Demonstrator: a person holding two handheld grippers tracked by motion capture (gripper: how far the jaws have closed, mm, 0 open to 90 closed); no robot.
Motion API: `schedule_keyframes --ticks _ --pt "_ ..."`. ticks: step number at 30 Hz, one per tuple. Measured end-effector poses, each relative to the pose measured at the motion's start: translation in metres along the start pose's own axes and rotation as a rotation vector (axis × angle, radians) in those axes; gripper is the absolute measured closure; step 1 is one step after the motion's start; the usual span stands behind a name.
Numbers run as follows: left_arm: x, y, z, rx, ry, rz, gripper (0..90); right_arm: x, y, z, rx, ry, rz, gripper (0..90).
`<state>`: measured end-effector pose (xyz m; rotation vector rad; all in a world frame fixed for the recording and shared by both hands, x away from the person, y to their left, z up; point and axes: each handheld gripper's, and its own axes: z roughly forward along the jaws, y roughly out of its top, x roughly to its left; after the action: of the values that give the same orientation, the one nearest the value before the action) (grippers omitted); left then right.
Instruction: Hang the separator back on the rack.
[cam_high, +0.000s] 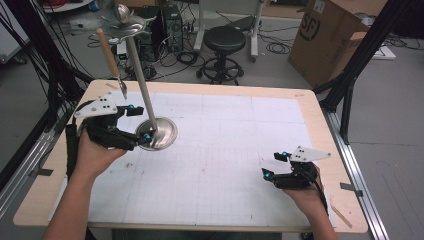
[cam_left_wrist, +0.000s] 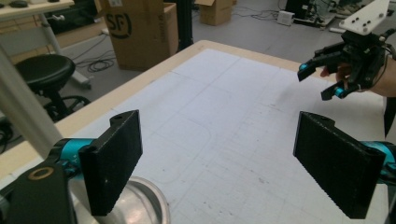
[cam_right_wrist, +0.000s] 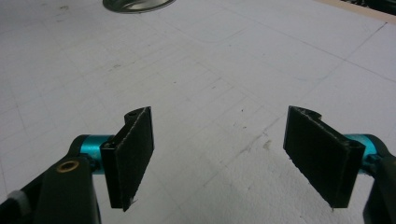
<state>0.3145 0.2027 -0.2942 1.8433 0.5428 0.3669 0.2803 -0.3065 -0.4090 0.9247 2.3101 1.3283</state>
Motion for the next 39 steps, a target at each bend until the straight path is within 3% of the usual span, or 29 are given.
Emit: schedule_keyframes --ticks 5,8,16,31,39 --pt "-0.004 -0.015 0.011 0.002 -0.028 -0.01 15.0 0.0 0.0 0.0 0.002 -0.001 0.002 23.7" --pt "-0.007 -0.031 0.019 0.012 -0.044 -0.022 14.6 -0.001 -0.002 0.0 0.002 0.002 0.006 23.7" --pt "-0.008 -0.051 0.026 0.037 -0.053 -0.038 14.6 0.0 -0.002 0.001 0.008 0.005 0.003 23.7" --pt "-0.007 -0.073 0.042 0.1 -0.087 -0.048 12.4 -0.001 -0.002 0.0 -0.002 0.0 0.011 23.7" --pt "-0.008 -0.077 0.05 0.13 -0.1 -0.046 8.3 -0.005 -0.005 0.003 0.006 0.001 0.028 23.4"
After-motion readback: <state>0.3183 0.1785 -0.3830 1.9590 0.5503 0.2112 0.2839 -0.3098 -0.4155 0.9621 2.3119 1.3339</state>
